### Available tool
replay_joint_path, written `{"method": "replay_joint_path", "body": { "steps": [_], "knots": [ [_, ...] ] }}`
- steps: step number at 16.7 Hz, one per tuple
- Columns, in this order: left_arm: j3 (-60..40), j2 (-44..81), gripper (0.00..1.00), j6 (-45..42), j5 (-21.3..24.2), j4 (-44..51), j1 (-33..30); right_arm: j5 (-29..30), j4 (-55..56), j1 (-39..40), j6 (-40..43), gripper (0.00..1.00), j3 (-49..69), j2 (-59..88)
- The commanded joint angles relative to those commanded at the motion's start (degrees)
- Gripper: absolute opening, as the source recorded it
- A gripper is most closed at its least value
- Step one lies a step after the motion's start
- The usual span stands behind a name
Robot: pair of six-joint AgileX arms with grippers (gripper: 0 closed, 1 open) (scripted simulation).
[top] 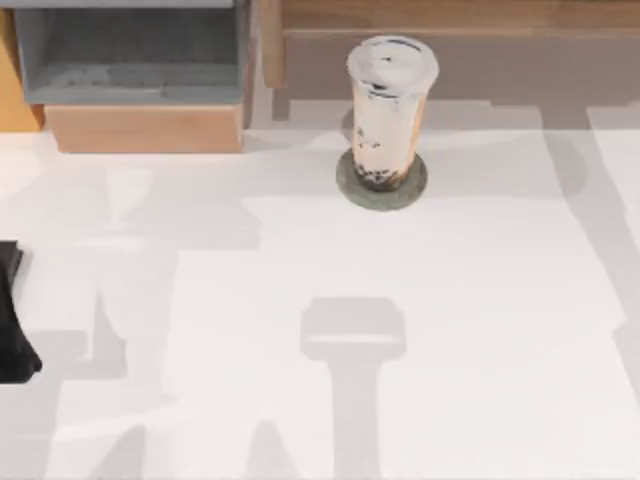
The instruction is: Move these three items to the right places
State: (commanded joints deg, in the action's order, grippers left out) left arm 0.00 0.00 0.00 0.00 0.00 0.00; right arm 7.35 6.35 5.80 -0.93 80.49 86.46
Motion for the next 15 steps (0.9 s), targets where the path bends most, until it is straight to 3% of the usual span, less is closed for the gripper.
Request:
{"method": "replay_joint_path", "body": {
  "steps": [7,11,15],
  "knots": [
    [0.0,0.0,1.0,0.0,0.0,0.0,0.0,-1.1,5.0,4.2,2.0,0.0,15.0,10.5],
    [0.0,0.0,1.0,0.0,0.0,0.0,0.0,-1.3,-0.7,0.4,0.8,0.0,24.1,20.2],
    [0.0,0.0,1.0,0.0,0.0,0.0,0.0,-1.3,-3.2,-1.6,0.1,0.0,25.6,22.7]
  ]
}}
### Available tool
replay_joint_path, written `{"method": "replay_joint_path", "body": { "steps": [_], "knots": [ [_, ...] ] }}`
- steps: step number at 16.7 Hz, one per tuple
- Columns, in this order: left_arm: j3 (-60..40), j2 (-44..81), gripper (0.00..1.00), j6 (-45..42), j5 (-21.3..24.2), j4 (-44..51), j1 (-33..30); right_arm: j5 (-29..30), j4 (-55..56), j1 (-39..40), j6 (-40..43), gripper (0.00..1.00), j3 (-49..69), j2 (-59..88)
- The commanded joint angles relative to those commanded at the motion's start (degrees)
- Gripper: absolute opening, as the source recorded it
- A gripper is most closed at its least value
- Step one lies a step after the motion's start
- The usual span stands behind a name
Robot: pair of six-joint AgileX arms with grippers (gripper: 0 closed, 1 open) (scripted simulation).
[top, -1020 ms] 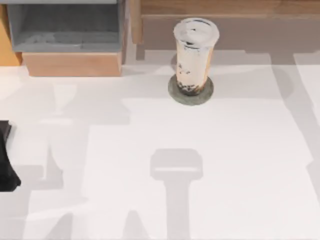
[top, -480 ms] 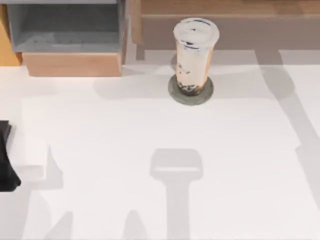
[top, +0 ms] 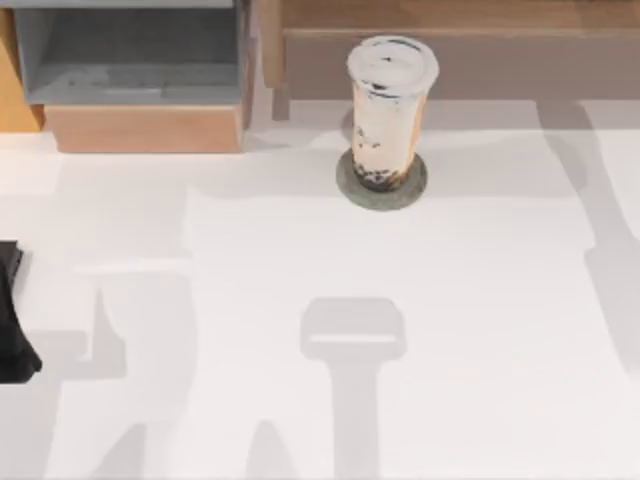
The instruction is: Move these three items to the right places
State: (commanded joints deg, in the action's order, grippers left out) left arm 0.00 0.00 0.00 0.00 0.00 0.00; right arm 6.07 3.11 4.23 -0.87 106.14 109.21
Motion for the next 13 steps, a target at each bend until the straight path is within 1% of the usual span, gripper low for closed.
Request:
{"method": "replay_joint_path", "body": {
  "steps": [2,13],
  "knots": [
    [0.0,0.0,1.0,0.0,0.0,0.0,0.0,0.0,0.0,0.0,0.0,0.0,0.0,0.0],
    [0.0,0.0,1.0,0.0,0.0,0.0,0.0,0.0,0.0,0.0,0.0,0.83,0.0,0.0]
  ]
}}
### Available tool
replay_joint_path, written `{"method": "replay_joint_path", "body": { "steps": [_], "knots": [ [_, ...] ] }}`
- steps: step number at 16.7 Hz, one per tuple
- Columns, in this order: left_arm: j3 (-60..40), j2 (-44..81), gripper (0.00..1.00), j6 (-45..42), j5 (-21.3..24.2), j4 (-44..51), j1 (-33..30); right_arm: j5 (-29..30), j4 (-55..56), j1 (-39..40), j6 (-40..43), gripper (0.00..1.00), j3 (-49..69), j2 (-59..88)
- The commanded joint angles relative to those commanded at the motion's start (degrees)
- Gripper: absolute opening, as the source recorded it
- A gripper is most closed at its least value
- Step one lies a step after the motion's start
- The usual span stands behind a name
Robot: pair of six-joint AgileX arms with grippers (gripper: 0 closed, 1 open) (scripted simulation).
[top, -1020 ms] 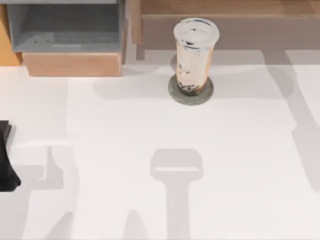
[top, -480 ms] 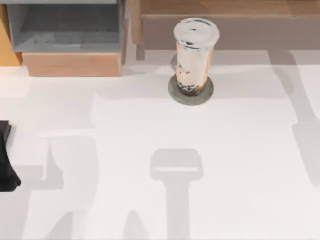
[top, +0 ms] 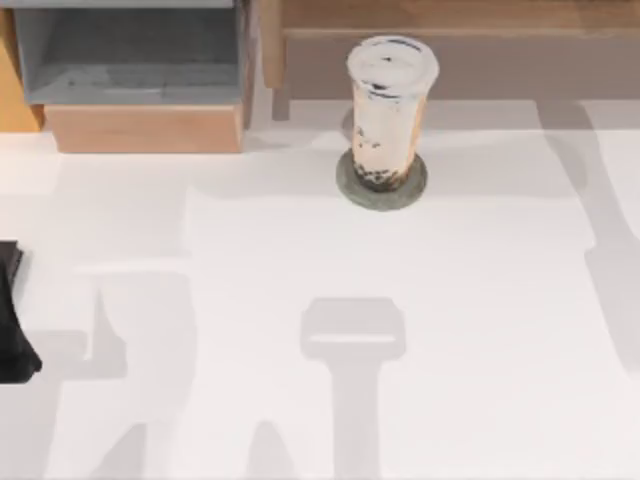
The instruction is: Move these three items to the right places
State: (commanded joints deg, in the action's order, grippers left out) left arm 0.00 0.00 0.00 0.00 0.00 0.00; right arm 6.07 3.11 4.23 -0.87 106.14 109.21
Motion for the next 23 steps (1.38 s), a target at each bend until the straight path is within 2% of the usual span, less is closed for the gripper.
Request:
{"method": "replay_joint_path", "body": {
  "steps": [2,3,12,18,23],
  "knots": [
    [0.0,0.0,1.0,0.0,0.0,0.0,0.0,0.0,0.0,0.0,0.0,0.98,0.0,0.0],
    [0.0,0.0,1.0,0.0,0.0,0.0,0.0,0.0,0.0,0.0,0.0,1.0,0.0,0.0],
    [0.0,0.0,1.0,0.0,0.0,0.0,0.0,0.0,0.1,0.1,-0.1,1.0,-0.2,-0.2],
    [0.0,0.0,1.0,0.0,0.0,0.0,0.0,0.3,1.9,0.6,-0.1,1.0,-8.8,-6.9],
    [0.0,0.0,1.0,0.0,0.0,0.0,0.0,0.3,1.9,0.3,0.0,1.0,-8.9,-6.8]
  ]
}}
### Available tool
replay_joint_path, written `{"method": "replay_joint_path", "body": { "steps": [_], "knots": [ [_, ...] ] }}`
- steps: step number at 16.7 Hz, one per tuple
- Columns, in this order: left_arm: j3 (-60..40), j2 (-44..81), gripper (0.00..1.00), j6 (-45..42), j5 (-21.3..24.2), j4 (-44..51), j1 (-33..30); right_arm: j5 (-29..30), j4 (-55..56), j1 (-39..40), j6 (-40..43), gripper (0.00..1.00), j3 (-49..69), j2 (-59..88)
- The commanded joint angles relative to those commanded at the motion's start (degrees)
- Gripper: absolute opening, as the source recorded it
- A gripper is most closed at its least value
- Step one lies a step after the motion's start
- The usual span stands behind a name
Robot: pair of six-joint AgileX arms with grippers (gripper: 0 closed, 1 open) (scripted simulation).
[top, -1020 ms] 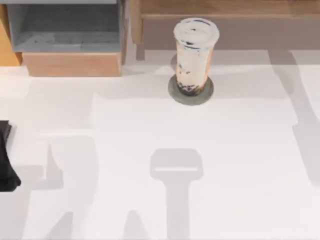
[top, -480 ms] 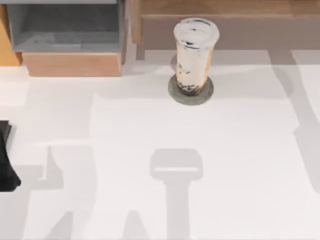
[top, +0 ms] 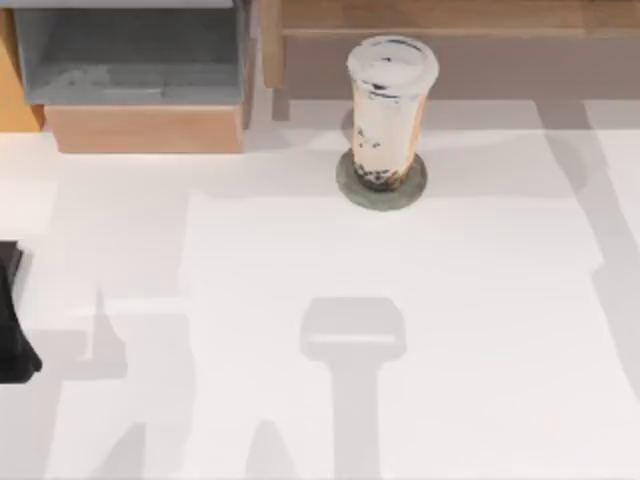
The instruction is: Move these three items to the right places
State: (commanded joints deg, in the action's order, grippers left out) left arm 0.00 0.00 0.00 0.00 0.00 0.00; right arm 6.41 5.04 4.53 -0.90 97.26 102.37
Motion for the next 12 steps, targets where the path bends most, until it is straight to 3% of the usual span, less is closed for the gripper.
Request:
{"method": "replay_joint_path", "body": {
  "steps": [5,12],
  "knots": [
    [0.0,0.0,1.0,0.0,0.0,0.0,0.0,-0.3,-0.3,-0.5,0.0,1.0,-7.0,-7.2],
    [0.0,0.0,1.0,0.0,0.0,0.0,0.0,-2.0,-1.8,-1.7,0.3,1.0,-32.4,-33.9]
  ]
}}
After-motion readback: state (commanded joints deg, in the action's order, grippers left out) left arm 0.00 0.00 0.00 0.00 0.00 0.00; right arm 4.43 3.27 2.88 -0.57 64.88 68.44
